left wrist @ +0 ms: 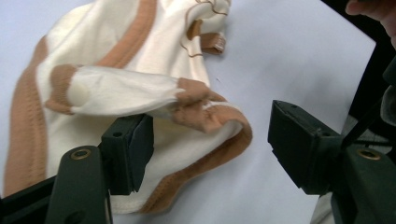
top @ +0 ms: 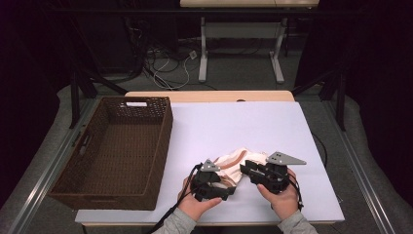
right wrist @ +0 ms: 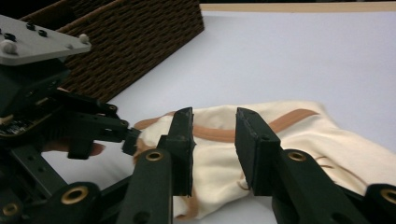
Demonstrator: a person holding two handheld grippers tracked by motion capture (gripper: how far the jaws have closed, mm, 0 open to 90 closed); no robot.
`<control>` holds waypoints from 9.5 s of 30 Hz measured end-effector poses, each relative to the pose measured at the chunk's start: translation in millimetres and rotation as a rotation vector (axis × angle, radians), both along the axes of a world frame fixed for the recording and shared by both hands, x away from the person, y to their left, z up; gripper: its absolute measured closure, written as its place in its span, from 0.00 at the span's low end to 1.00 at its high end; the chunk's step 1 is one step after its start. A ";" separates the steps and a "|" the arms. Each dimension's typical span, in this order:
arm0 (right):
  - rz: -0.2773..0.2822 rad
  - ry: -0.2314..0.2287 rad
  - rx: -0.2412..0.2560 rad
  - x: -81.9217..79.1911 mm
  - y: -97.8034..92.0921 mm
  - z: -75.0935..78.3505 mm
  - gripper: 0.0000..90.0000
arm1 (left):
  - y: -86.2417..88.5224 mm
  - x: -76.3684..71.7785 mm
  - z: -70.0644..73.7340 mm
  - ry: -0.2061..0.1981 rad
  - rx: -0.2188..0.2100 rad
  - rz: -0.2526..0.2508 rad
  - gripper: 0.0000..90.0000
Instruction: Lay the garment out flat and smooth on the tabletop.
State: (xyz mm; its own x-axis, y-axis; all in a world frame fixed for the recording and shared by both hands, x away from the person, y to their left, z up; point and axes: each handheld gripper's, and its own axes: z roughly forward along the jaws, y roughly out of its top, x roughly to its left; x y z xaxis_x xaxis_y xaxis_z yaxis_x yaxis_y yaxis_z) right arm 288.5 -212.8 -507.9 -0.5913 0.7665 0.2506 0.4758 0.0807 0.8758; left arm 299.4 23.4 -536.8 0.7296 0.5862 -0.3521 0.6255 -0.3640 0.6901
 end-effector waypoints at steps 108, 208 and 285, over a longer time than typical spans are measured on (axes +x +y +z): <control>-0.064 0.016 -0.161 163.2 5.8 59.2 0.99 | 15.0 120.5 102.9 -0.256 -0.082 0.198 0.55; -0.211 0.084 -0.114 171.2 -35.8 37.4 0.68 | 53.5 110.6 52.0 -0.172 0.041 0.380 0.96; -0.093 0.162 -0.223 56.7 -30.1 -31.0 0.98 | 60.5 101.9 49.0 -0.155 0.058 0.394 0.96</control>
State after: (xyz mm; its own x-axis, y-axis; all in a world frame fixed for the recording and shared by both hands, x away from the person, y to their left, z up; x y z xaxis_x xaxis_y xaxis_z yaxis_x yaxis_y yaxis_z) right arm 345.2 -242.9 -539.0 -0.4822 0.8622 0.1553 0.6225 0.2126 0.7532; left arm 401.3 83.9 -487.8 0.4880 0.8461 -0.2142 0.6147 -0.1590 0.7726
